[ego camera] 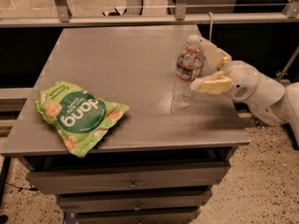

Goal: Place water bottle upright

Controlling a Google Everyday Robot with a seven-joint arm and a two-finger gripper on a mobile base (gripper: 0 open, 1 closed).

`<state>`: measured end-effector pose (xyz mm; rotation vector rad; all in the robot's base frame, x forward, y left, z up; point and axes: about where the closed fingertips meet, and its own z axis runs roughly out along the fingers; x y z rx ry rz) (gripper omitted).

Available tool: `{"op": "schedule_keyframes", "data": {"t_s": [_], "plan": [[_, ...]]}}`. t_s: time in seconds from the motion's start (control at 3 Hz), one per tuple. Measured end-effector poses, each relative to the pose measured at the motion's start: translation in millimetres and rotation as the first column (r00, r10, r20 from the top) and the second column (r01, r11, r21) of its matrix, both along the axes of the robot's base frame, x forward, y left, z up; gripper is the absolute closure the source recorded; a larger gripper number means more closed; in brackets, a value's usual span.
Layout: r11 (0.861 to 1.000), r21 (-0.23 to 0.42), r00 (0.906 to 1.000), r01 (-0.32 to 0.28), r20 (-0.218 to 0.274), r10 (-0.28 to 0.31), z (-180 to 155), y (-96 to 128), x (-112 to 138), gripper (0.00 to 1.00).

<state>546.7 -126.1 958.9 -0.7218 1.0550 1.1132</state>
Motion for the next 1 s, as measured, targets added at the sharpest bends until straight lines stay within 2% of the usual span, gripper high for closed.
{"op": "schedule_keyframes", "data": {"t_s": [0.33, 0.67, 1.0], "plan": [[0.997, -0.065, 0.9993, 0.033, -0.015, -0.034, 2.1, -11.8, -3.0, 0.0], [0.984, -0.156, 0.9951, 0.088, -0.031, -0.094, 14.9, -45.5, -10.8, 0.0], [0.952, -0.243, 0.9785, 0.189, -0.036, -0.203, 26.8, -86.4, -18.2, 0.0]]}}
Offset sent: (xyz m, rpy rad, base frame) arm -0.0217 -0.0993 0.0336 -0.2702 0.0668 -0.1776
